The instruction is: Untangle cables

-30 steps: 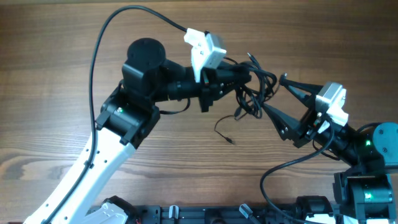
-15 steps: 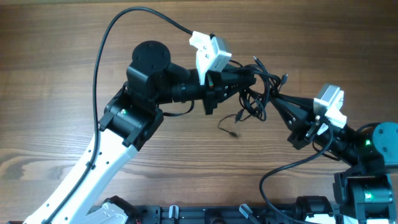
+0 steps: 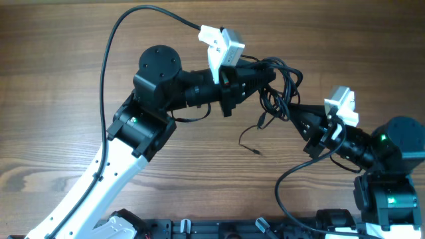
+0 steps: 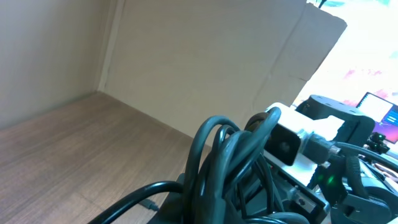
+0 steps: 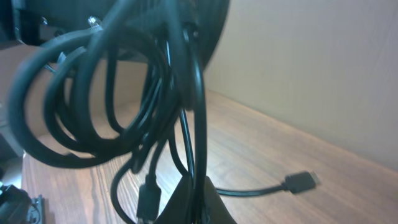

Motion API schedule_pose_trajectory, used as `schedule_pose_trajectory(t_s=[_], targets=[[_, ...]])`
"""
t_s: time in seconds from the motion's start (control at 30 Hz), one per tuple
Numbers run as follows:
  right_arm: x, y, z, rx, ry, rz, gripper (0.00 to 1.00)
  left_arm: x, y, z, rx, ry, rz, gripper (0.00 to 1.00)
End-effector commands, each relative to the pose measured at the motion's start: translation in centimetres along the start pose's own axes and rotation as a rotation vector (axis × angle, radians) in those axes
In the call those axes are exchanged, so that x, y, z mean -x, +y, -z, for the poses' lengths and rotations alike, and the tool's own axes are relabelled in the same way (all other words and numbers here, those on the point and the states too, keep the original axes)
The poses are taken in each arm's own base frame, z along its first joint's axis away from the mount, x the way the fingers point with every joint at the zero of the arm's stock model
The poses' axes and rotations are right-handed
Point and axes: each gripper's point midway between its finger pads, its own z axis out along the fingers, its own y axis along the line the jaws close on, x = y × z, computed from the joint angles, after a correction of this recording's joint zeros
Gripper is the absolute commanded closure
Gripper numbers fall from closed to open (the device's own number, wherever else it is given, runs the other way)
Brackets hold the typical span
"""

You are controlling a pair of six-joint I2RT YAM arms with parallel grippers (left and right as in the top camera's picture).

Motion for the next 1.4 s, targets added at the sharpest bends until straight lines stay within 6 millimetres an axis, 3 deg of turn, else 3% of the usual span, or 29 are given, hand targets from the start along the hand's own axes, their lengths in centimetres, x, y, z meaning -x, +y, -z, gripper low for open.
schedule_pose_trajectory(t_s=[0.0, 0.17, 0.2, 0.3, 0.4, 0.43, 0.47, 0.5, 0.57, 0.67, 0.7, 0.77, 0.87, 0.97, 1.03, 1.1, 1.13, 1.2, 1.37], targets=[[-1.1, -1.2, -0.2, -0.056, 0.039, -0.041, 0.96, 1.7, 0.0, 0.6, 0.036, -0.052, -0.064, 0.96], [-1.2, -2.7, -0.1, -0.141, 0.038, -0.113, 0.95, 2.0, 1.3, 0.8, 0.110, -0.072, -0.063, 0.96], [-1.3, -3.3, 0.0, -0.179, 0.036, -0.143, 0.73, 1.9, 1.7, 0.8, 0.135, -0.071, -0.054, 0.96], [-1.4, -4.8, 0.4, -0.269, 0.027, -0.207, 0.92, 1.8, 3.3, 1.1, 0.224, -0.077, -0.033, 0.96], [-1.4, -5.2, 0.5, -0.296, 0.022, -0.232, 0.96, 1.9, 3.9, 1.3, 0.255, -0.082, -0.028, 0.96], [-1.4, -5.2, 0.5, -0.294, 0.022, -0.231, 0.81, 1.8, 3.9, 1.3, 0.255, -0.080, -0.027, 0.96], [-1.3, -5.2, 0.5, -0.294, 0.018, -0.225, 0.50, 1.7, 3.9, 1.3, 0.256, -0.075, -0.023, 0.96], [-1.0, -5.2, 0.5, -0.293, 0.010, -0.214, 0.43, 1.5, 4.0, 1.3, 0.258, -0.068, -0.018, 0.96], [-0.4, -4.7, 0.3, -0.259, -0.001, -0.132, 0.42, 1.1, 3.8, 1.2, 0.245, -0.051, -0.009, 0.96], [1.1, -3.6, 0.1, -0.191, -0.039, 0.025, 0.38, 0.1, 1.2, 0.7, 0.086, 0.010, -0.106, 0.96], [1.4, -3.5, 0.1, -0.190, -0.045, 0.045, 0.42, -0.1, 0.6, 0.7, 0.055, 0.018, -0.111, 0.96], [1.6, -3.5, 0.1, -0.187, -0.052, 0.057, 0.69, -0.4, -0.3, 0.7, 0.002, 0.032, -0.111, 0.96], [1.5, -3.2, 0.0, -0.173, -0.051, 0.057, 0.95, -0.6, -0.7, 0.5, -0.017, 0.041, -0.107, 0.96], [1.4, -3.5, 0.1, -0.186, -0.048, 0.046, 0.95, -0.9, -1.4, 0.1, -0.035, 0.047, -0.108, 0.96], [0.7, -6.1, 0.8, -0.344, -0.043, -0.108, 0.96, -0.8, -1.3, 0.2, -0.032, 0.045, -0.109, 0.96], [-1.3, -9.3, 2.3, -0.552, -0.029, -0.305, 0.96, -0.7, -1.1, 0.2, -0.022, 0.041, -0.111, 0.96], [-1.9, -9.7, 2.6, -0.587, -0.020, -0.343, 0.96, -0.6, -1.0, 0.2, -0.013, 0.037, -0.112, 0.96], [-3.0, -9.7, 2.7, -0.600, 0.014, -0.386, 0.96, -0.4, -0.2, 0.2, 0.032, 0.024, -0.112, 0.96], [-3.3, -9.1, 2.4, -0.571, 0.003, -0.483, 0.96, 0.2, 1.4, 0.3, 0.130, -0.005, -0.113, 0.96]])
